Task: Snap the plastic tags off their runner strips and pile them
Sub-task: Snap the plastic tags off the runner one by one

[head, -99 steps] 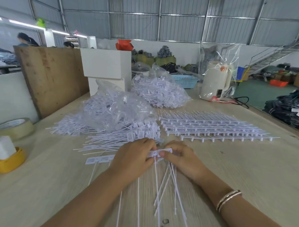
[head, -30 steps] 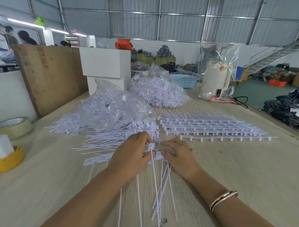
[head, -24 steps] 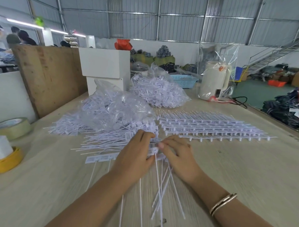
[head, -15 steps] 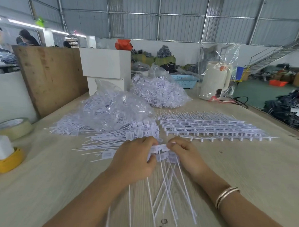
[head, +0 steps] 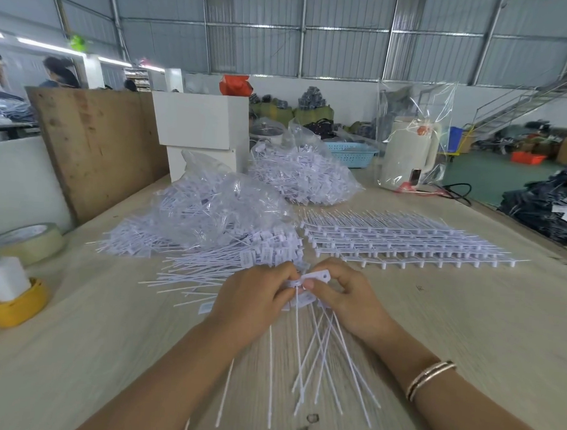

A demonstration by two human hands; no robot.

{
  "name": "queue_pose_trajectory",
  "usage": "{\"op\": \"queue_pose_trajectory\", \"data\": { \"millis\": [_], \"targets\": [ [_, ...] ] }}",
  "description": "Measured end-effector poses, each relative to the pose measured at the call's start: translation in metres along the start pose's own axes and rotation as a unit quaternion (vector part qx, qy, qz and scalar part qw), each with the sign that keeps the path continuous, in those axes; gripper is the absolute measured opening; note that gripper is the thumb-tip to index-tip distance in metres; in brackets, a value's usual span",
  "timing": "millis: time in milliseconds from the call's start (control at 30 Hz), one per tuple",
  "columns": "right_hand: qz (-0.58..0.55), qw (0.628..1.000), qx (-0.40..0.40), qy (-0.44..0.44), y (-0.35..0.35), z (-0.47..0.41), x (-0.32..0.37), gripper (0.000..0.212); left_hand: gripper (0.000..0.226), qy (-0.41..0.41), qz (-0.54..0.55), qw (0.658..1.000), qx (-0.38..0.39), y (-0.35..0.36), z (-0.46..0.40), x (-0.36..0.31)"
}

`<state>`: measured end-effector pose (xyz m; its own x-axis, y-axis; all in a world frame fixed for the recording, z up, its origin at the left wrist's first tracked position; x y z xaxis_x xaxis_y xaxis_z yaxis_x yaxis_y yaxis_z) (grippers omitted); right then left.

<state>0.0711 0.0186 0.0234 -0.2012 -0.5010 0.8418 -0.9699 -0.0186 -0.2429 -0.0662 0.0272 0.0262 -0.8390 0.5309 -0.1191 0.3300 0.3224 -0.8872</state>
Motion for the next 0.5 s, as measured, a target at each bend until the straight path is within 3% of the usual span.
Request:
{"op": "queue_pose_trajectory", "data": {
  "millis": [267, 400, 500],
  "targets": [
    [0.089, 0.993, -0.031, -0.075, -0.001, 0.002, 0.014, 0.029, 0.013, -0.023, 0.097, 0.995, -0.002, 0.000, -0.002, 0.005],
    [0.144, 0.986, -0.031, -0.078, -0.001, 0.001, 0.013, 0.014, 0.010, -0.024, 0.150, 0.988, 0.008, 0.003, -0.001, 0.003],
    [0.099, 0.992, -0.033, -0.077, -0.002, 0.002, 0.016, 0.020, 0.009, -0.022, 0.141, 0.990, -0.017, -0.001, -0.001, 0.003]
  ]
}}
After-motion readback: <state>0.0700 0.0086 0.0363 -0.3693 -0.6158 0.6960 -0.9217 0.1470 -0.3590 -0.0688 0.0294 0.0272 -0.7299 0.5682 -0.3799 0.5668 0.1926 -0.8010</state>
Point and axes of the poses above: each hand's wrist, its own z-axis away from the middle knuckle, its own y-axis out of the palm, x = y × z, the point moved 7 cm from there along -z, towards the middle knuckle, and after that the axes turned 9 degrees about -z, right-handed, at the moved point
